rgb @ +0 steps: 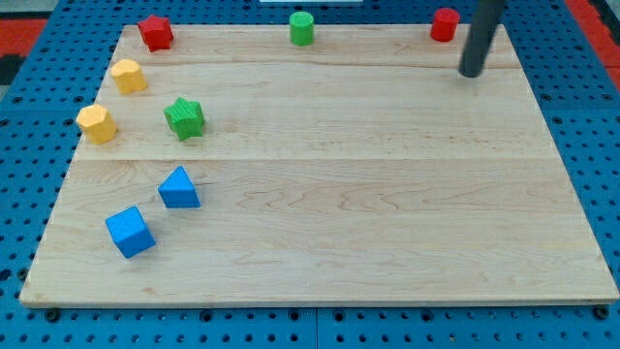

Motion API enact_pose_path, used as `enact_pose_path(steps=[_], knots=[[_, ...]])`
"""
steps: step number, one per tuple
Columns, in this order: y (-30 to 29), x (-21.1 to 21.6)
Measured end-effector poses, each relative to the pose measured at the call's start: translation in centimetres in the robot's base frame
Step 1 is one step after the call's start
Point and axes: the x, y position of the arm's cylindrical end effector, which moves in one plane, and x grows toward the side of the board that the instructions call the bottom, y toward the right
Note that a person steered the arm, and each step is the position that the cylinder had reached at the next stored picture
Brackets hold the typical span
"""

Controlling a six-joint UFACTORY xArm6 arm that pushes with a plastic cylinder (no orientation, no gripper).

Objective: Point your arm to the top right

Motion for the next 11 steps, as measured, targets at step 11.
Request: enact_pose_path(steps=[11], knots=[[3.6, -10.7]])
